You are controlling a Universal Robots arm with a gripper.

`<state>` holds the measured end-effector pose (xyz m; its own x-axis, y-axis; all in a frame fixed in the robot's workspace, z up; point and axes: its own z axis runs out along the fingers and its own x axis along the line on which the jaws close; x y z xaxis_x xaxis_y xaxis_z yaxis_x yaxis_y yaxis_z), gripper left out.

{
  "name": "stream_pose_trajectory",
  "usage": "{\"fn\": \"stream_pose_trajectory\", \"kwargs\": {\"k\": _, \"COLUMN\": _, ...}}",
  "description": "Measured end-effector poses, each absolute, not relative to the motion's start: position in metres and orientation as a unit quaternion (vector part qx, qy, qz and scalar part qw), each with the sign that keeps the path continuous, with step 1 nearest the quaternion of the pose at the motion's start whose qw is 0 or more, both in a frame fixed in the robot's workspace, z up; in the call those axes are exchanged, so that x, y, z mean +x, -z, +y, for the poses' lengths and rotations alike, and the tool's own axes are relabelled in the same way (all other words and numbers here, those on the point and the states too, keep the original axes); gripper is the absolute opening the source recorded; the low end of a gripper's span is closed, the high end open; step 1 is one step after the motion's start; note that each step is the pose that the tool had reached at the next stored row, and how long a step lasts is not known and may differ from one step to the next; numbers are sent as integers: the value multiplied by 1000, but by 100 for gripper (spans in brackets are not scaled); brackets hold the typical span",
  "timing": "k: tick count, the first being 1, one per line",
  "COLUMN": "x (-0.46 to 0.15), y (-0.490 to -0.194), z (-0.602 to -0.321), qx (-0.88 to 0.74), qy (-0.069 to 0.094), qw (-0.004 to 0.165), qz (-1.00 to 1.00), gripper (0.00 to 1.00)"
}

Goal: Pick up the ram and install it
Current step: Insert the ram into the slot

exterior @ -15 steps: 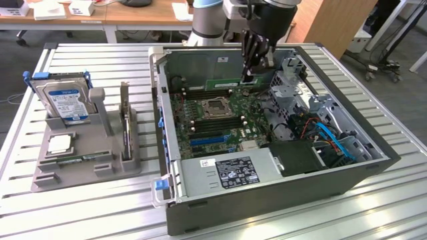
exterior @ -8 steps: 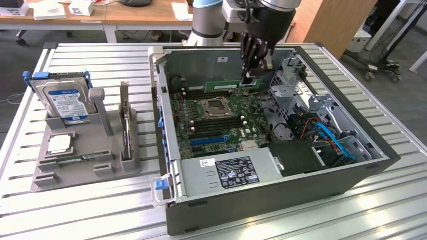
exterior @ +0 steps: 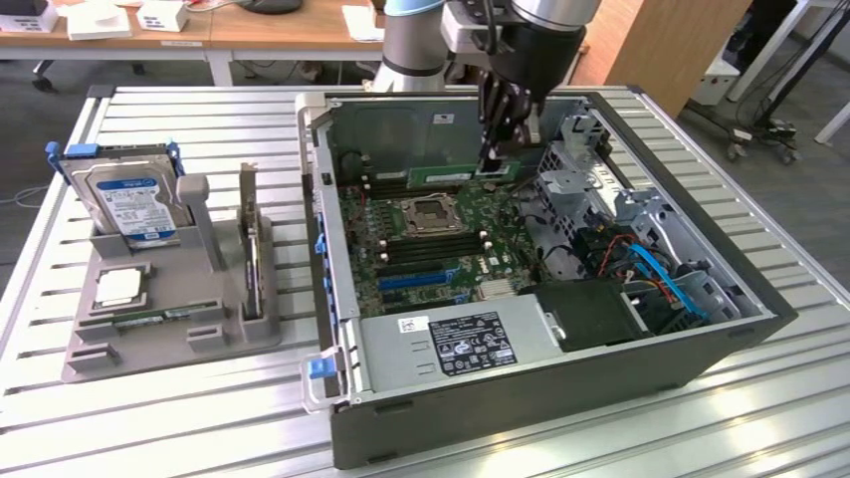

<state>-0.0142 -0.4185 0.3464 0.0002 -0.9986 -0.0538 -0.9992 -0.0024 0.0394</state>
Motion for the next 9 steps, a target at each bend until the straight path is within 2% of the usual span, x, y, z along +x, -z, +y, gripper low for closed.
{"fn": "stream_pose_trajectory", "kwargs": {"k": 9, "x": -14, "y": -340, "z": -419, "qx": -707, "qy": -33, "qw": 5, "qz": 706, "gripper": 11}}
